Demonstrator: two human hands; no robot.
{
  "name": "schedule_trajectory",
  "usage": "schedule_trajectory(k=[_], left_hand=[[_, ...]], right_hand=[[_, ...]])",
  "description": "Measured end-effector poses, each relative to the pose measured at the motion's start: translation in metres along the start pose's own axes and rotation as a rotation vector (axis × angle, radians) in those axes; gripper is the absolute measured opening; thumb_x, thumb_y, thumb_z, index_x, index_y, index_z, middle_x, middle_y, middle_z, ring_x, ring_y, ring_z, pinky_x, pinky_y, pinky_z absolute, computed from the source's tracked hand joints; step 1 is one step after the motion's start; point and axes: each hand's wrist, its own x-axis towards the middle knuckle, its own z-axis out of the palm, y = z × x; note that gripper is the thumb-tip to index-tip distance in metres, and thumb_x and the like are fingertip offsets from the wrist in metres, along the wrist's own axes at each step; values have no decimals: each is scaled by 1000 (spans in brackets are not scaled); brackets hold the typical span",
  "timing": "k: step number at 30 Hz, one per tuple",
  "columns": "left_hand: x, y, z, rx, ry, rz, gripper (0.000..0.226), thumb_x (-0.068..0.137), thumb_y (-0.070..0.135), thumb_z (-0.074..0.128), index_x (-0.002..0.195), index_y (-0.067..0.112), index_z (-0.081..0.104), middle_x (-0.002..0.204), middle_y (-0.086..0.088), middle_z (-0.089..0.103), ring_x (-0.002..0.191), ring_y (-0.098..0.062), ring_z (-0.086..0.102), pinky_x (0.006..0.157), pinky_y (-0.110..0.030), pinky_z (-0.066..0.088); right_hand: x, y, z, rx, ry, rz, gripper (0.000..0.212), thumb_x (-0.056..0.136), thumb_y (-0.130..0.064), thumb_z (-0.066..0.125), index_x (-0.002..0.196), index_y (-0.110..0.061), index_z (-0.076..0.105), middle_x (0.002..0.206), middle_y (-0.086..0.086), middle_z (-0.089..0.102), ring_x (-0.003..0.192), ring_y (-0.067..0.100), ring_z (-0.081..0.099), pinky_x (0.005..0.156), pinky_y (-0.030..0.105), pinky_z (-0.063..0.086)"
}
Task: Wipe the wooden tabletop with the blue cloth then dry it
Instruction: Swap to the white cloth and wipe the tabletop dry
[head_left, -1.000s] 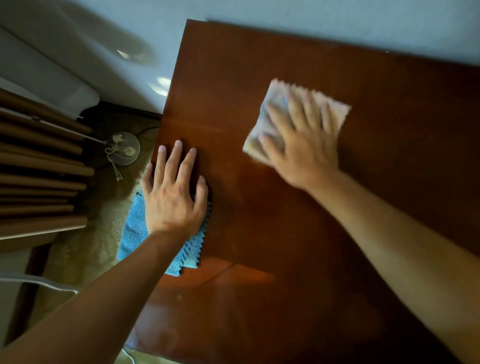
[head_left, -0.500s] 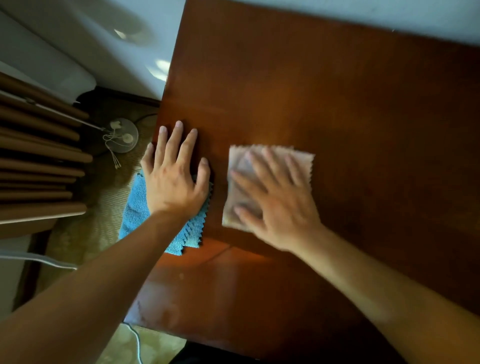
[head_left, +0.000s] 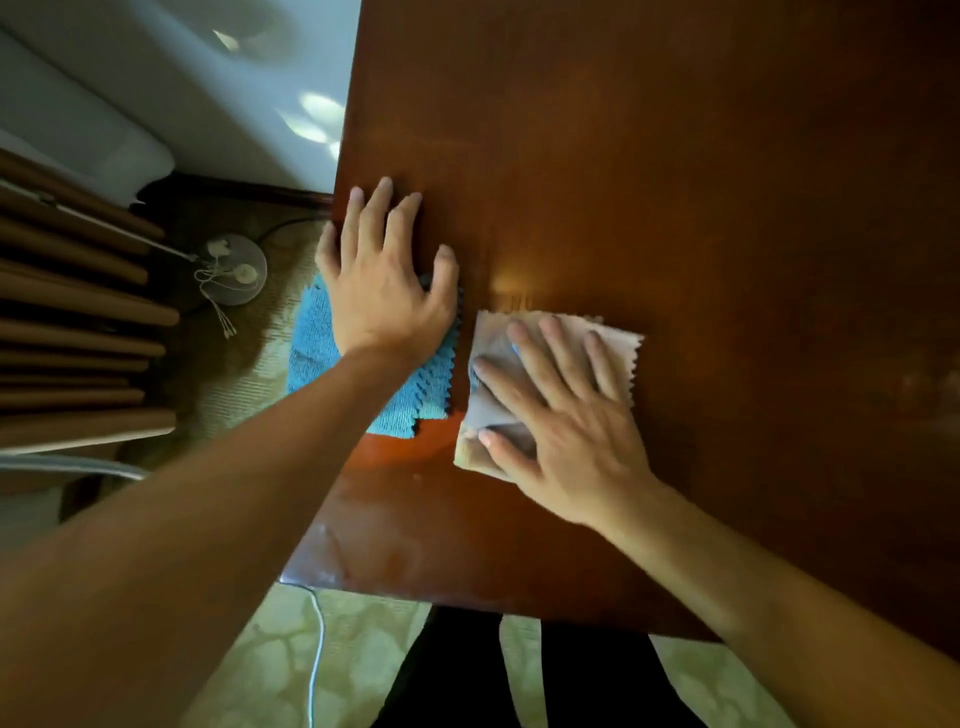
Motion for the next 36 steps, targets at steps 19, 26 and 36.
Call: schedule_trajectory(k=[19,26,36], left_hand=[[-53,-22,-2,170,-209,146,60,105,46,26,160,24,16,169,-3,5,155,-23,-7,124,-47,-6],[-69,13,2,1,-161,307,53,101,30,45,151,15,39,165,-7,23,155,-24,9,121,-50,3],[-52,59,37,101,-212,377,57,106,39,26,158,16,24,168,-6,10,155,-27,-2,125,-43,-4]], right_hand=[[-82,-55,23,13,116,280,63,101,-62,34,157,-34,37,169,6,24,158,29,16,125,57,19],[-84,-46,21,-13,168,651,66,100,-64,29,158,-33,36,170,8,22,158,33,14,124,59,16],[-114,61,-9,-36,82,746,68,102,-61,22,157,-26,38,168,13,24,157,34,17,123,60,16]])
